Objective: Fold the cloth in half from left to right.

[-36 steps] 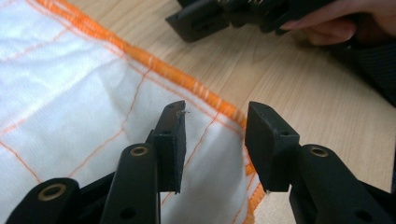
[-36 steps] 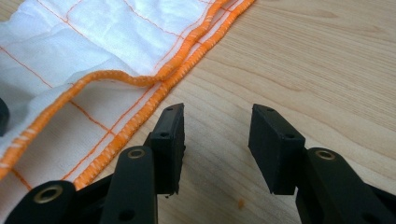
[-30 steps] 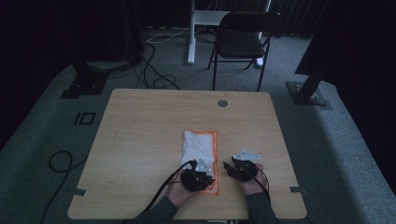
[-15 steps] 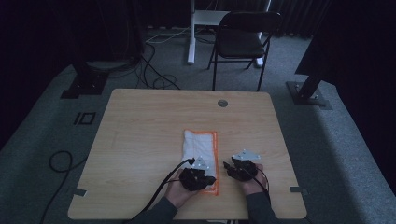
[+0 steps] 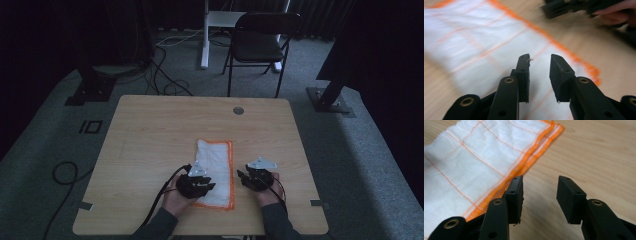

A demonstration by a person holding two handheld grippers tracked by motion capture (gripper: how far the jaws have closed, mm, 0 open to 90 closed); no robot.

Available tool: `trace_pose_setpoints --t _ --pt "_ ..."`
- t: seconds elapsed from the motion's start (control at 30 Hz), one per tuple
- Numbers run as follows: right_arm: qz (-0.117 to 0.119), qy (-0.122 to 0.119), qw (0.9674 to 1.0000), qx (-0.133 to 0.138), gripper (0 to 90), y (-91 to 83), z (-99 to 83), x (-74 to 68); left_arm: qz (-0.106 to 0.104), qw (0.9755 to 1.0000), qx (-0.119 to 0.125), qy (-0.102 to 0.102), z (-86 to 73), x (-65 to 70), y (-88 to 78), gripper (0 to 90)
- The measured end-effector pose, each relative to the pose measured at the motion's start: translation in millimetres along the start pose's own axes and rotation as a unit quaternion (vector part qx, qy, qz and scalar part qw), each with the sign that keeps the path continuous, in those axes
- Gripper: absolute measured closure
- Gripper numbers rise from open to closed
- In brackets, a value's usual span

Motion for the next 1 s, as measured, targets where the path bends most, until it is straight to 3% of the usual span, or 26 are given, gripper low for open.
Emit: trace_pose_setpoints --t 0.2,0.33,0.67,1.0 --pt "0.000 -0.008 1.0000 0.005 59.7 5.7 10.3 -4.7 0.028 0.9992 0.001 -0.028 -19.2 -17.6 -9.5 68.8" --pt "-0.001 -0.008 0.9999 0.012 62.5 12.6 19.4 -6.5 0.035 0.9989 -0.009 -0.031 -29.0 -21.0 -9.4 69.0" --pt "0.000 -0.010 0.9998 0.017 64.6 33.2 37.4 -15.7 0.031 0.9988 -0.019 -0.031 -37.3 -17.0 -5.0 73.0" --pt "-0.002 -0.008 0.9999 0.006 64.1 45.3 35.7 -14.9 0.022 0.9986 -0.019 -0.044 -40.9 -13.9 -3.7 74.6"
Point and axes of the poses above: each handheld gripper's, and its own axes: y roughly forward along the jaws, z roughly out of its top, x roughly to its right, the point moved 5 cm from there along y, roughly forward along the jaws, and after that the axes turned 15 degrees about y, right-handed, at the moved point
